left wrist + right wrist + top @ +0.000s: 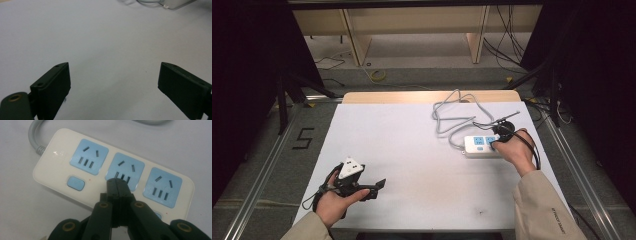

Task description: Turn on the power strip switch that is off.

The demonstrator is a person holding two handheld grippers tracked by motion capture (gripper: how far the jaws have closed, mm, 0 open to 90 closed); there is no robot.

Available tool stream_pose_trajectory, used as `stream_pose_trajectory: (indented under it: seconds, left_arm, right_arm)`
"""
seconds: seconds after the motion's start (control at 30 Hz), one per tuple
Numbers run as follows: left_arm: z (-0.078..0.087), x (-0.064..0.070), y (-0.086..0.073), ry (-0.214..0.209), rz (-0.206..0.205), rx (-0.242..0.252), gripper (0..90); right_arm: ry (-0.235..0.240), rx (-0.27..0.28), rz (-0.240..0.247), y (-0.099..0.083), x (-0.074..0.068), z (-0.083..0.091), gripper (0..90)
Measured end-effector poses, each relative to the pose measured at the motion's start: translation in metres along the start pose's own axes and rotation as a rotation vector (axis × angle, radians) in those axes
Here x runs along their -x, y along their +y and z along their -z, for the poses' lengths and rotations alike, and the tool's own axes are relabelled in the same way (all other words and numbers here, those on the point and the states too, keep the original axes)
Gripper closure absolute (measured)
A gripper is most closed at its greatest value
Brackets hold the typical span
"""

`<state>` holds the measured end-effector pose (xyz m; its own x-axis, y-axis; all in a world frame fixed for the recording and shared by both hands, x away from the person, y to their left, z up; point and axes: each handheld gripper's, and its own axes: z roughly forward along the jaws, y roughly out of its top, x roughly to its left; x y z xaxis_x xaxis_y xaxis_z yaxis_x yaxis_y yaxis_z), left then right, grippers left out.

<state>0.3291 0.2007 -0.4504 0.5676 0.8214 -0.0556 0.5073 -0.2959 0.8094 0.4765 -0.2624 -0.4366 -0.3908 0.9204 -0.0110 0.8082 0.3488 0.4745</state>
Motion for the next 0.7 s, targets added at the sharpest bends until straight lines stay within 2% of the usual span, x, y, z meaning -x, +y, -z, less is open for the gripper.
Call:
stream_pose_trajectory:
  seconds: [0.4,0.53,0.57,0.7]
  left_arm:
    - [0.0007,-0.0001,-0.0003,0.003,0.005,0.001,10.5]
    - [0.0001,0.0001,-0.0003,0.0,0.001,0.0,10.5]
    - [0.0001,0.0003,-0.0003,0.001,0.001,0.001,10.5]
    - [-0.0004,0.0,-0.0006,-0.001,0.006,-0.001,10.5]
  right_arm:
    - [-0.002,0.005,0.027,0.0,-0.0026,0.0014,90.0]
    - [-0.004,0.024,0.038,-0.0002,-0.0043,0.0033,90.0]
    - [-0.01,0.035,0.041,-0.0004,-0.0045,0.0055,87.2]
    - [-0.008,0.05,0.045,-0.0018,-0.0052,0.0083,85.9]
